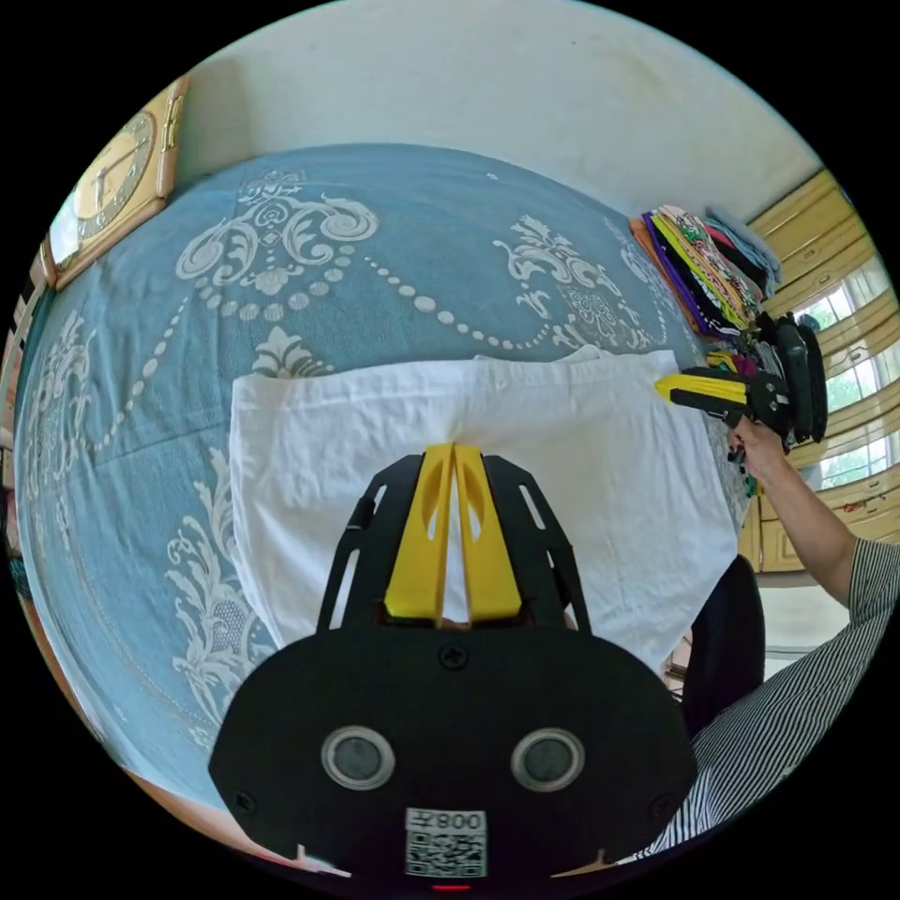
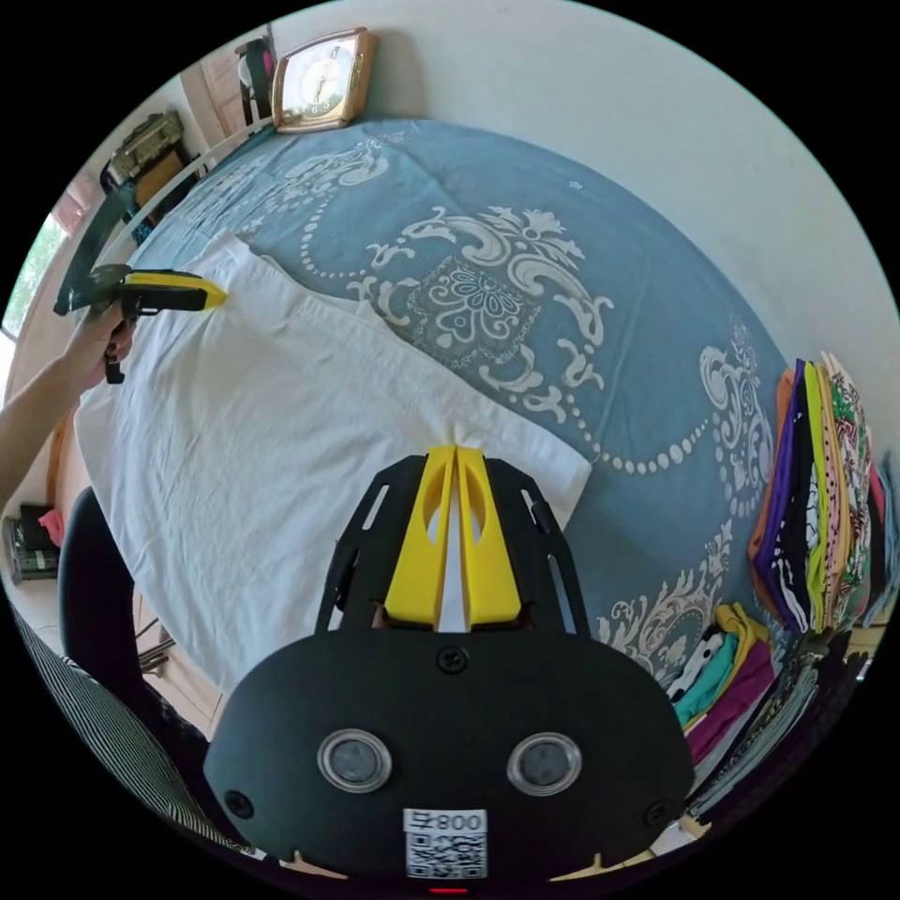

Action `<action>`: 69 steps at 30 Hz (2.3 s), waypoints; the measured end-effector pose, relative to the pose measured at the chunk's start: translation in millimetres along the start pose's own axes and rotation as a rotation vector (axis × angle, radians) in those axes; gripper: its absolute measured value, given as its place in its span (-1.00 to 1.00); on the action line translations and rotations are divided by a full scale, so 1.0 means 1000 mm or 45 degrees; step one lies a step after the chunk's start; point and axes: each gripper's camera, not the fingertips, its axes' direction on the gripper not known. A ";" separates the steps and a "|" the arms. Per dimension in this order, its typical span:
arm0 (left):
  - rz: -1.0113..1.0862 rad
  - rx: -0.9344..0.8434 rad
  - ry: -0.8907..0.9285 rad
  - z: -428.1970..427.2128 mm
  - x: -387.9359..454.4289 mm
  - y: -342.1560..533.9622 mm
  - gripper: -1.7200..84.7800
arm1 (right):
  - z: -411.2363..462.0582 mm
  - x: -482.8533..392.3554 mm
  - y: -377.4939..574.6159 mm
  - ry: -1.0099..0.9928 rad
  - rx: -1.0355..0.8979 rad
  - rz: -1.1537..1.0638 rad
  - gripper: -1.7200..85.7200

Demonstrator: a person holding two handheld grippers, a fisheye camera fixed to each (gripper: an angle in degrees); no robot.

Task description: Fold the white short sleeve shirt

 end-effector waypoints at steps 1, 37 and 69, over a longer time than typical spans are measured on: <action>0.022 0.007 -0.023 -0.004 0.005 0.003 -0.96 | -0.005 -0.006 0.004 0.039 0.011 -0.008 -0.96; -0.555 0.005 -0.050 -0.193 0.114 0.276 -0.96 | -0.074 0.088 0.425 -0.502 -0.154 0.519 -0.96; 0.223 -0.041 0.259 -0.080 0.733 0.158 -0.94 | 0.070 0.190 0.736 -1.229 0.113 0.953 -0.93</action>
